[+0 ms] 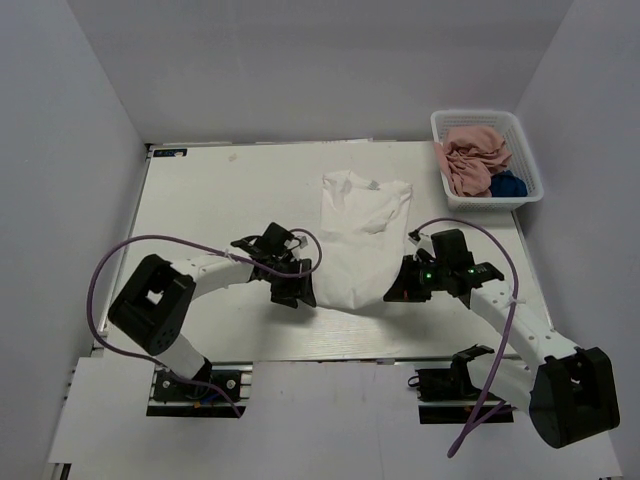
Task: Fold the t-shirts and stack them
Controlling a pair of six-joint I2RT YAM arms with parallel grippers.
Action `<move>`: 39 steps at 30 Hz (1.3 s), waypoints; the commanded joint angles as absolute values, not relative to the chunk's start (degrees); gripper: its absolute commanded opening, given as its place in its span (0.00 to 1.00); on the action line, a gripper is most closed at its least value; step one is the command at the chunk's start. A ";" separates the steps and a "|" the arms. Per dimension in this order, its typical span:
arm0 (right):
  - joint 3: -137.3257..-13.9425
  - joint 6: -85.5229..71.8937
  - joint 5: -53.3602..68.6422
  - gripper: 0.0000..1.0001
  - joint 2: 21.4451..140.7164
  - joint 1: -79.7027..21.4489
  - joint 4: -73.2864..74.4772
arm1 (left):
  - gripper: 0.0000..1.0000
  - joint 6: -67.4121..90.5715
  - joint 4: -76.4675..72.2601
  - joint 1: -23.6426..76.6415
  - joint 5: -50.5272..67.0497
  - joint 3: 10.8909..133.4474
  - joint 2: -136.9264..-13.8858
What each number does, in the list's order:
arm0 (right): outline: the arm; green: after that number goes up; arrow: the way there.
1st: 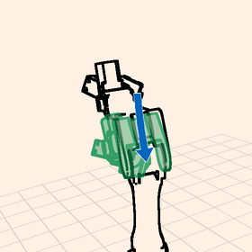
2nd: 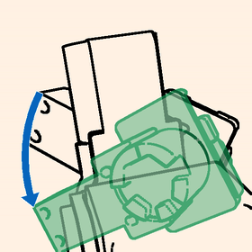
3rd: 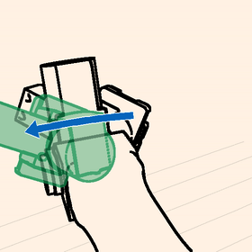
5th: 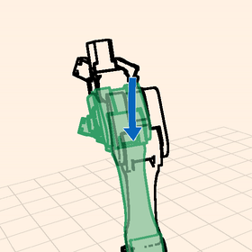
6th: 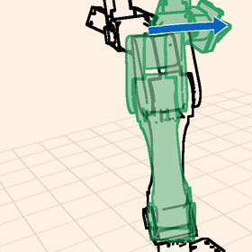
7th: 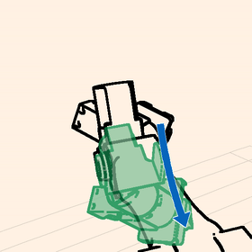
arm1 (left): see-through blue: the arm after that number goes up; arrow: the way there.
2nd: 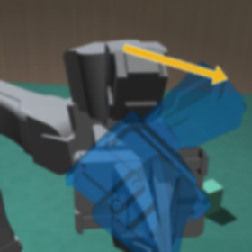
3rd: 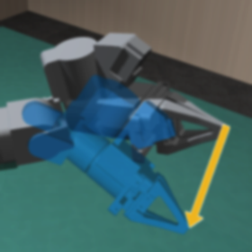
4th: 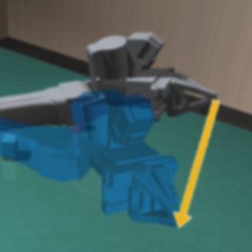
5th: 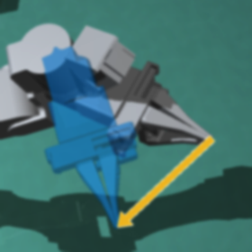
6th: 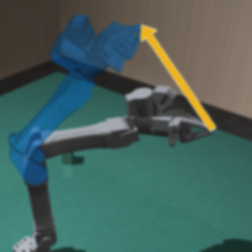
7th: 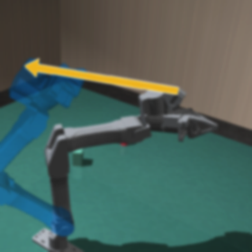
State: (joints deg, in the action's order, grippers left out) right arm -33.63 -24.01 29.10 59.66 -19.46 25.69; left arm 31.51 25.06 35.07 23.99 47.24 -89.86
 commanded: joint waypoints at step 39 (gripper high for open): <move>-30.32 -25.14 28.92 0.00 57.92 -19.16 22.24 | 0.66 30.06 25.58 38.50 11.95 54.05 -97.38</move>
State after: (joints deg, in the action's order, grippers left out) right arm -29.95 -25.21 28.23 57.84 -19.25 23.81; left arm 31.55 26.92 38.41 12.67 52.88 -94.65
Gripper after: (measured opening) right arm 0.014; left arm 0.666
